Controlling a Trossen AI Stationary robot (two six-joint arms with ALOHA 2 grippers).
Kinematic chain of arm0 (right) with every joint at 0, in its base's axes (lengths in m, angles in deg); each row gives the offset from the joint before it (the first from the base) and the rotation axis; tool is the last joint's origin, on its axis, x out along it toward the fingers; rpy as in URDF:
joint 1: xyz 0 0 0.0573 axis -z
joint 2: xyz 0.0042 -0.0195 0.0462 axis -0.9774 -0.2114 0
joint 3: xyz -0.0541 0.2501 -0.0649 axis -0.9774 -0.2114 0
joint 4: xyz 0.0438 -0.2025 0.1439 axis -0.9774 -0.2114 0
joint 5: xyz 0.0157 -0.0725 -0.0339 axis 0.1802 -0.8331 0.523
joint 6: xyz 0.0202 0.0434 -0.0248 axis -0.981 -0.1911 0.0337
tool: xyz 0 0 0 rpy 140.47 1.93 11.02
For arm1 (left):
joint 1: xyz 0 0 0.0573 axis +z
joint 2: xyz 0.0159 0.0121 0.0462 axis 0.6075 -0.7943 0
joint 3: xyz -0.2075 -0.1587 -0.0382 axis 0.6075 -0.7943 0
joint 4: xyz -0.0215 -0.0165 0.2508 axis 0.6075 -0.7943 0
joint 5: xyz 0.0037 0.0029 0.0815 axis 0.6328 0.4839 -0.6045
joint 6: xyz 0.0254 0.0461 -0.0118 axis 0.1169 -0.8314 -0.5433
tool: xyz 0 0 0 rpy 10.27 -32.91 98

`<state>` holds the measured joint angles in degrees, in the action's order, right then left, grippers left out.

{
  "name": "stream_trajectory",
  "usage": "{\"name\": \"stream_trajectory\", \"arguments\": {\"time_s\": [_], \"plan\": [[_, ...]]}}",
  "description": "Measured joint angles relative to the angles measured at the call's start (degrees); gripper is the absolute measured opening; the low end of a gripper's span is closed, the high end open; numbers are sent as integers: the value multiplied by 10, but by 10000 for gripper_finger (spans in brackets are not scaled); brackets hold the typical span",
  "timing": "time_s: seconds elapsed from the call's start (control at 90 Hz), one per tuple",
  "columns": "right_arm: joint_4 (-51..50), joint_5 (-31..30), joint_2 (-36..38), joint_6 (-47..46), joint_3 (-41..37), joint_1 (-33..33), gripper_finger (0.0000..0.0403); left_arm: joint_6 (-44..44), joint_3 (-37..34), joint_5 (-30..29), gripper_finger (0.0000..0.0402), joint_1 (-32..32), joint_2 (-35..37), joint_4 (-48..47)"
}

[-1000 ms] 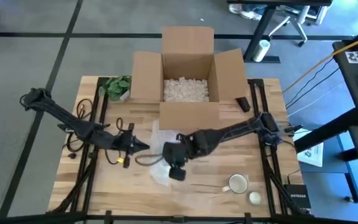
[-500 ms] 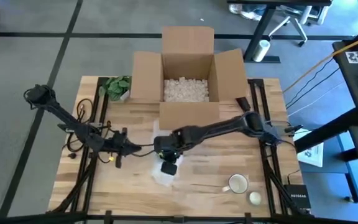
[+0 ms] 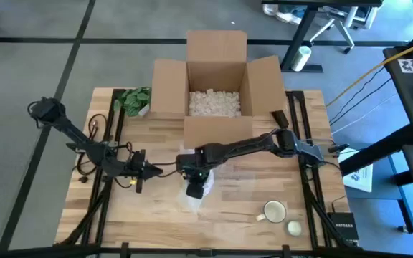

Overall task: Wrap mug
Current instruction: Wrap the green mug with bubble wrap

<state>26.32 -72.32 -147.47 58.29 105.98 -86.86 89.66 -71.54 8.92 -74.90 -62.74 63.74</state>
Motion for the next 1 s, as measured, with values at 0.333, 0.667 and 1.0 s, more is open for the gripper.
{"name": "stream_trajectory", "arguments": {"time_s": [0.333,0.667,1.0], "plan": [[-100,-17,-7,17,78,-7,0,27,57,15,0,1,-146,29],[-72,-7,-10,30,78,-23,0,-59,153,67,0,17,-308,22],[-65,21,-10,25,78,-28,0,-114,220,89,0,62,-388,27]]}}
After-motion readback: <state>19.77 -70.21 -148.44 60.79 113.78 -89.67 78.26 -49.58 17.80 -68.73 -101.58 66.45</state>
